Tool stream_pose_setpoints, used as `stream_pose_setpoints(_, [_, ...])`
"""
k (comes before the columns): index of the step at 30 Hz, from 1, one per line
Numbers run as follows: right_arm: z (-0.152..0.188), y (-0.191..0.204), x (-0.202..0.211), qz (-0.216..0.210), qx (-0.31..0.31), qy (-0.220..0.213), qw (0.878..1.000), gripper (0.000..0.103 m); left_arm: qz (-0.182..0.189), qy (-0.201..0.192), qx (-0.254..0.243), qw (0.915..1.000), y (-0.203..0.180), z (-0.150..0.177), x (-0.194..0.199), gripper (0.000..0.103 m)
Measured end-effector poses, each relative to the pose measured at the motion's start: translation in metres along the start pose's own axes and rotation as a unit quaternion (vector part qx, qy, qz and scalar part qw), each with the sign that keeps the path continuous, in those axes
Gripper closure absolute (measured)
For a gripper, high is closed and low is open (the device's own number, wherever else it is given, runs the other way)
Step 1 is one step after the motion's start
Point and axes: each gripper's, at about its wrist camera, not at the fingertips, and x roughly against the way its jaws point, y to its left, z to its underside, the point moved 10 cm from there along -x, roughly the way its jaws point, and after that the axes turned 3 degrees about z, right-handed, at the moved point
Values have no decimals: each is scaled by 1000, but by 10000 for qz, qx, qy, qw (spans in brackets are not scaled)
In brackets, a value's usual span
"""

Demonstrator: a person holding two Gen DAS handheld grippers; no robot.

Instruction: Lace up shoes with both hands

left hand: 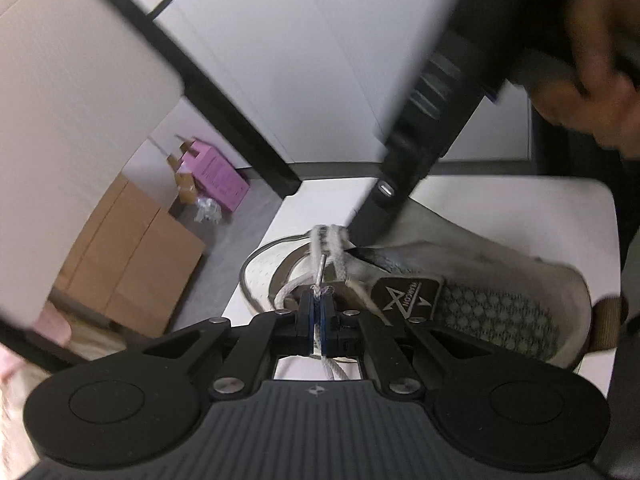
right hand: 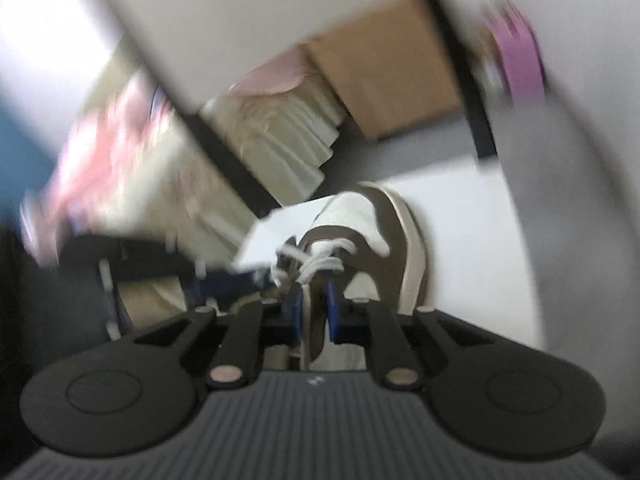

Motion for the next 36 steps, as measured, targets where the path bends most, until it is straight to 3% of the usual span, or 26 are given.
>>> stream_pose_setpoints(2, [-1, -16, 1, -332, -844, 67, 9959, 90, -24, 96, -185, 9998, -5, -2, -4, 100])
stream_pose_setpoints(4, [-1, -22, 2, -494, -1211, 91, 9914, 90, -44, 224, -308, 9993, -9, -3, -9, 100])
stream_pose_setpoints(14, [3, -32, 4, -952, -2198, 177, 9707, 90, -377, 801, -756, 9932, -21, -14, -28, 100])
stream_pose_setpoints(19, [2, -30, 6, -985, -2214, 194, 9700, 89, -672, 1034, -841, 9888, -22, -20, -35, 100])
stream_pose_setpoints(24, [-1, -29, 7, -1027, -2181, 205, 9703, 89, -623, 845, -304, 9940, -10, -18, -29, 100])
stream_pose_setpoints(27, [-12, -26, 13, -1120, -2076, -14, 9718, 86, -660, 690, 183, 9953, 3, -16, -23, 100])
stream_pose_setpoints(30, [-19, -24, 17, -1125, -2010, -215, 9729, 86, -626, 583, 597, 9945, 13, -15, -18, 100])
stream_pose_setpoints(36, [-22, -11, 10, -1221, -1730, -202, 9771, 83, -671, 253, 1009, 9923, 24, -21, -5, 100])
